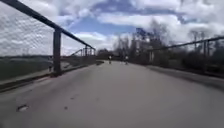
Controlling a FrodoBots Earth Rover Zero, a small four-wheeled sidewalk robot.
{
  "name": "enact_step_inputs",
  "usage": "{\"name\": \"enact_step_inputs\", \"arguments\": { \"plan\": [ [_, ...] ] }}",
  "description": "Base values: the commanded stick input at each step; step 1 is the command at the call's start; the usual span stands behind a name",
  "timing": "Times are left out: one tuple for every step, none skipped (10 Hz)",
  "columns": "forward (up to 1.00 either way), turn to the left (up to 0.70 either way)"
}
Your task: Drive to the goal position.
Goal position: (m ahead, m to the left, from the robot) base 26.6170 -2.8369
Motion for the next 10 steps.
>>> {"name": "enact_step_inputs", "arguments": {
  "plan": [
    [0.96, -0.33],
    [0.96, -0.23],
    [0.95, -0.14],
    [0.95, -0.04],
    [0.95, 0.0],
    [0.95, 0.0],
    [0.95, 0.0],
    [0.95, 0.0],
    [0.95, 0.0],
    [0.95, 0.0]
  ]
}}
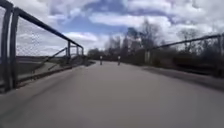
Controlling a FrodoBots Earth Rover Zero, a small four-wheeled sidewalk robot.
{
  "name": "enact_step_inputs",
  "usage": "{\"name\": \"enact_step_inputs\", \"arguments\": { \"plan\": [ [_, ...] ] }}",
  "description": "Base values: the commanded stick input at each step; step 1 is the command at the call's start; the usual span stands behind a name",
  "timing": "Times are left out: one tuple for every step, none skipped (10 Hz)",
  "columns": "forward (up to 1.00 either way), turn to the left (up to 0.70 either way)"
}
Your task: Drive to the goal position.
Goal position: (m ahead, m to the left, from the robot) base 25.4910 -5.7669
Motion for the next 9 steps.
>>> {"name": "enact_step_inputs", "arguments": {
  "plan": [
    [0.95, 0.0],
    [0.95, 0.0],
    [0.95, 0.0],
    [0.95, 0.0],
    [0.95, 0.0],
    [0.95, 0.0],
    [0.95, 0.0],
    [0.95, 0.0],
    [0.96, 0.0]
  ]
}}
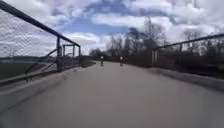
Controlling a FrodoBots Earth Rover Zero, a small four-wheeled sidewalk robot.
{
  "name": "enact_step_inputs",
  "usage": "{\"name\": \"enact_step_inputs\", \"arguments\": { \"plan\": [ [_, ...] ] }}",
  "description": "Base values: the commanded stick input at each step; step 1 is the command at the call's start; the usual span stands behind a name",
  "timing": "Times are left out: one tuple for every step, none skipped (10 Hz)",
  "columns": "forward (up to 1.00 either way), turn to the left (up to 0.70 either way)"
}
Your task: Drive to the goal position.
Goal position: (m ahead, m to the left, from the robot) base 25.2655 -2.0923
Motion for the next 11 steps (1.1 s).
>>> {"name": "enact_step_inputs", "arguments": {
  "plan": [
    [0.96, 0.0],
    [0.95, 0.0],
    [0.95, 0.0],
    [0.95, 0.0],
    [0.95, 0.0],
    [0.95, 0.0],
    [0.95, 0.0],
    [0.95, 0.0],
    [0.95, 0.0],
    [0.95, 0.0],
    [0.95, 0.0]
  ]
}}
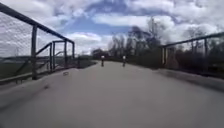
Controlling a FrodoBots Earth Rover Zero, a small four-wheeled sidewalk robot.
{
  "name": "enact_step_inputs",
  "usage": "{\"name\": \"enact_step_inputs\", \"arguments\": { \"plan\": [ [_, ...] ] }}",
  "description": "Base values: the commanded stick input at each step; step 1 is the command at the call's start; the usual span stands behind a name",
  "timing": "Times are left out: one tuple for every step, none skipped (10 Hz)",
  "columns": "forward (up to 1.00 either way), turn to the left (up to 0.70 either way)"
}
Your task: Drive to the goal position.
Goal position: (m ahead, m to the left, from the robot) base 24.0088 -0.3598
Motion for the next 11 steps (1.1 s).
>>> {"name": "enact_step_inputs", "arguments": {
  "plan": [
    [0.95, 0.0],
    [0.95, 0.0],
    [0.95, 0.0],
    [0.95, 0.0],
    [0.95, 0.0],
    [0.95, 0.0],
    [0.95, 0.0],
    [0.95, 0.0],
    [0.95, 0.0],
    [0.95, 0.0],
    [0.95, 0.0]
  ]
}}
